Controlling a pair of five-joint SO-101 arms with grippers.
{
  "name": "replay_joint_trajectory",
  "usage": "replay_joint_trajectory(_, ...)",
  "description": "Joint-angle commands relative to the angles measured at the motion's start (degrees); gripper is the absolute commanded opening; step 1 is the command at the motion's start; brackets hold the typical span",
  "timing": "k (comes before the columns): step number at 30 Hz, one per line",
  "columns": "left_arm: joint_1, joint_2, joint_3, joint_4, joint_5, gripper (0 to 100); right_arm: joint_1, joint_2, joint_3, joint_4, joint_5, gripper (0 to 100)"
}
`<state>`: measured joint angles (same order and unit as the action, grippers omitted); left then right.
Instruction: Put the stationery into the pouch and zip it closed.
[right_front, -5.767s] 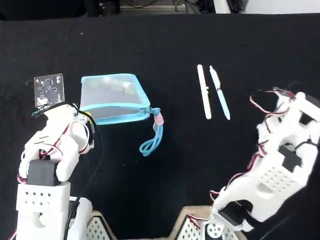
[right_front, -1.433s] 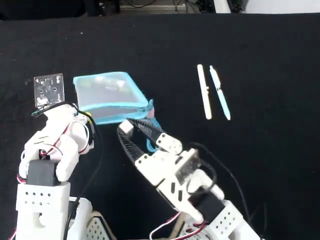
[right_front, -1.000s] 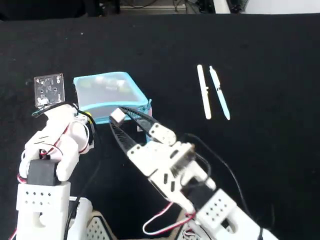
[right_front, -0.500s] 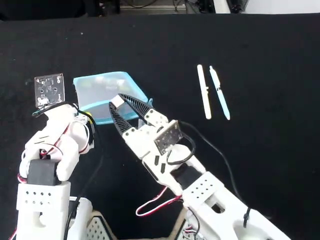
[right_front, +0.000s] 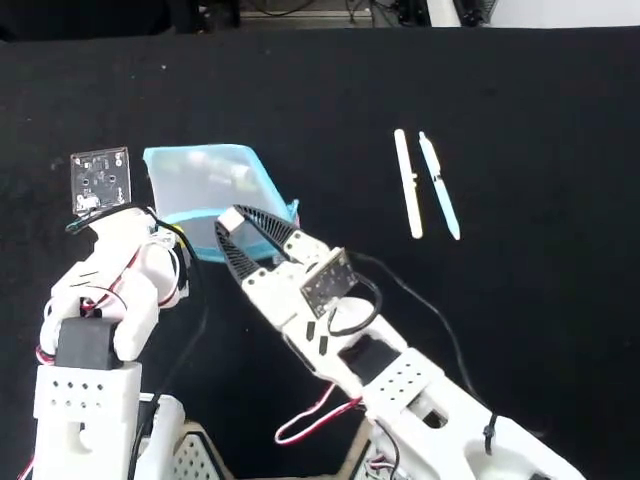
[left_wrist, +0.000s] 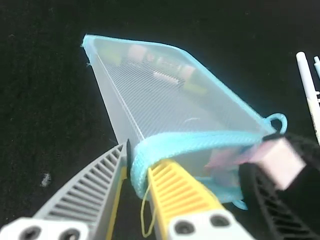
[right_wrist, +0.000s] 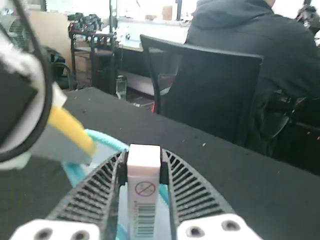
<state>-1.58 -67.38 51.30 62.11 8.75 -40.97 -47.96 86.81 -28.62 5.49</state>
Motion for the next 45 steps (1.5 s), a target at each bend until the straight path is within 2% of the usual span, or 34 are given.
replay_joint_trajectory(1, -0.31, -0.88, -0.84, 0.00, 0.18, 3, -1.23, 0.66, -0.66, 5.10, 0.18, 1.6)
replay_joint_trajectory(5, -0.40, -0.88, -0.84, 0.00, 0.18, 3, -1.41, 0.66, -6.90, 17.67, 0.09, 1.8)
replay_joint_trajectory(8, -0.40, -0.88, -0.84, 0.00, 0.18, 3, -1.49, 0.66, -12.18, 26.90, -0.09, 8.9)
replay_joint_trajectory(11, -0.40, -0.88, -0.84, 0.00, 0.18, 3, -1.49, 0.66, -15.96, 33.67, -4.92, 17.2)
replay_joint_trajectory(13, -0.40, -0.88, -0.84, 0.00, 0.18, 3, -1.49, 0.66, -17.19, 35.87, -7.56, 17.5)
replay_joint_trajectory(24, -0.40, -0.88, -0.84, 0.00, 0.18, 3, -1.49, 0.57, -17.71, 36.22, -8.35, 13.9)
replay_joint_trajectory(28, -0.40, -0.88, -0.84, 0.00, 0.18, 3, -1.41, 0.40, -17.71, 36.04, -8.00, 0.4)
replay_joint_trajectory(30, -0.40, -0.88, -0.84, 0.00, 0.18, 3, -1.41, -0.92, -17.27, 36.22, -8.00, 2.9)
replay_joint_trajectory(41, -0.13, -0.88, -0.84, 0.00, 0.18, 3, -2.64, -13.32, -9.45, 36.04, -7.91, 1.9)
replay_joint_trajectory(45, -0.13, -0.88, -0.84, 0.00, 0.18, 3, -2.37, -11.47, -8.40, 29.27, -5.98, 1.8)
